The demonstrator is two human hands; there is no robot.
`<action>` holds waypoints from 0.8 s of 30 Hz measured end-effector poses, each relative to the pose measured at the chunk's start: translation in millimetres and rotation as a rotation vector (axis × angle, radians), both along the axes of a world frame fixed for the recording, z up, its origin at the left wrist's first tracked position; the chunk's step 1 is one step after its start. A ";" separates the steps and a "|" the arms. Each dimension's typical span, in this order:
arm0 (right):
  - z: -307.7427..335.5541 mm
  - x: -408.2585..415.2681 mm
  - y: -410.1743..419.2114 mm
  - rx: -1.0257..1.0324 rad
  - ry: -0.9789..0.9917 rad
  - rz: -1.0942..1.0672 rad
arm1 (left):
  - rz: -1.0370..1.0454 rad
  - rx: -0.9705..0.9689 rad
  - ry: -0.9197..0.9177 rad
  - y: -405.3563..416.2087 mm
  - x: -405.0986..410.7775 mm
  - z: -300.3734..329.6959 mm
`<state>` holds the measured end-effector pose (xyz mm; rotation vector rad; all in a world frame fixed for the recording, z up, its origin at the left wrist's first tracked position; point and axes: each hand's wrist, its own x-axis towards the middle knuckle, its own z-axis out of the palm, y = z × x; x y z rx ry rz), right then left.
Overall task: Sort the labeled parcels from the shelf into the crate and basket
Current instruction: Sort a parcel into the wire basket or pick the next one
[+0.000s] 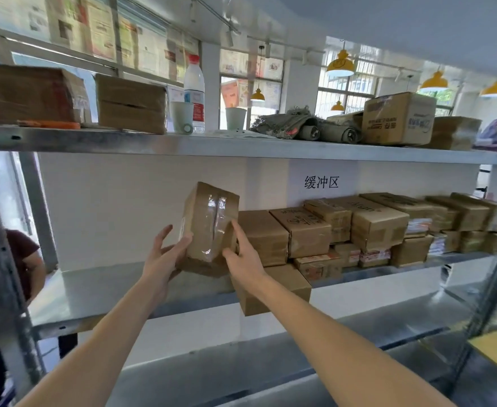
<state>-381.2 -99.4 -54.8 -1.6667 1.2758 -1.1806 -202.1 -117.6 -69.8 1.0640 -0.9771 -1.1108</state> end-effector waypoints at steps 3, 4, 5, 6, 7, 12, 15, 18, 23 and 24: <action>10.3 -17.8 17.8 -0.052 -0.029 -0.033 | -0.101 0.012 -0.057 14.8 -14.9 14.7; 12.6 -24.8 23.2 -0.067 -0.033 -0.039 | -0.120 -0.004 -0.075 19.4 -23.7 19.4; 15.6 -32.0 30.2 -0.075 -0.038 -0.052 | -0.123 -0.020 -0.086 26.5 -34.6 26.3; 18.3 -39.4 35.8 -0.070 -0.058 -0.054 | -0.114 -0.036 -0.079 32.0 -46.3 32.1; 22.2 -48.1 42.8 -0.052 -0.083 -0.056 | -0.109 -0.045 -0.055 37.2 -58.8 37.7; 45.9 -100.4 69.4 0.076 -0.119 -0.054 | -0.158 -0.055 -0.016 50.4 -122.9 53.8; 50.9 -145.5 96.2 0.075 -0.078 -0.080 | -0.211 -0.023 -0.028 73.8 -172.8 68.7; 53.0 -203.1 121.6 0.025 -0.124 -0.166 | -0.266 -0.026 -0.004 93.7 -225.0 80.6; 67.5 -295.8 184.6 -0.036 -0.289 -0.308 | -0.402 -0.079 -0.018 125.1 -313.3 83.4; 69.7 -312.7 200.5 -0.065 -0.315 -0.338 | -0.466 -0.055 -0.026 133.8 -332.2 81.2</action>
